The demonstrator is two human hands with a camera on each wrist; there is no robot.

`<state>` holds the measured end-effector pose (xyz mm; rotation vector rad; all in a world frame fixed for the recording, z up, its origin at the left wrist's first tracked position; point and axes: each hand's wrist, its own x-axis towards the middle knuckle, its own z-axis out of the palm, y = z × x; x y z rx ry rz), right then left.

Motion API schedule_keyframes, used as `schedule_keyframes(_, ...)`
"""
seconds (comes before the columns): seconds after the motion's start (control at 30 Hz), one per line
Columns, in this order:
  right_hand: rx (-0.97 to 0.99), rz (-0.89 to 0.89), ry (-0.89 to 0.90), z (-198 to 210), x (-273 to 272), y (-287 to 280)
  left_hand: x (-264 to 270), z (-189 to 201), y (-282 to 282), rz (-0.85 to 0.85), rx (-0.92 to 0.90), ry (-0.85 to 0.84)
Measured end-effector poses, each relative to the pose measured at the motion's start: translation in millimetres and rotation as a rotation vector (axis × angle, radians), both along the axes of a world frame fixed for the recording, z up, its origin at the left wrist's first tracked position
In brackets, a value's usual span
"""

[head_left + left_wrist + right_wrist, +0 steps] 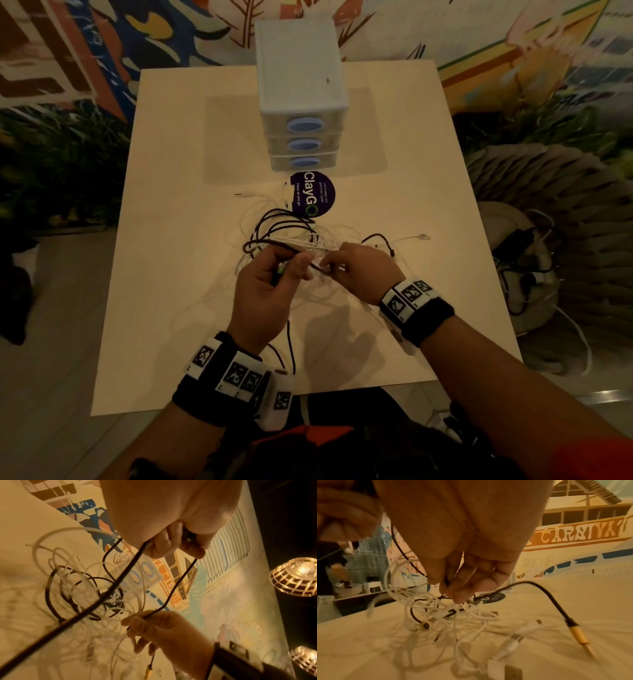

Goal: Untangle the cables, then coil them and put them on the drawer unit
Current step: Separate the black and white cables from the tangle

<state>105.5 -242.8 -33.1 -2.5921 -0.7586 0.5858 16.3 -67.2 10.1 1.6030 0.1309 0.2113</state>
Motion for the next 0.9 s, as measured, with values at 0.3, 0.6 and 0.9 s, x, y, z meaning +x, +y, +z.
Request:
schedule_keyframes(0.3,-0.05,0.083,-0.046,7.6,3.1,2.8,0.9,-10.7,-4.5,-0.152,0.227,0.165)
schedule_keyframes(0.6,0.013,-0.034,0.031,-6.6,-1.7,3.7,4.0,4.9,-6.2,-0.022,0.218,-0.028)
schedule_keyframes(0.9,0.048,-0.153,0.126,0.5,13.3,-9.8,-1.2,12.7,-1.1,0.147,0.0,-0.132)
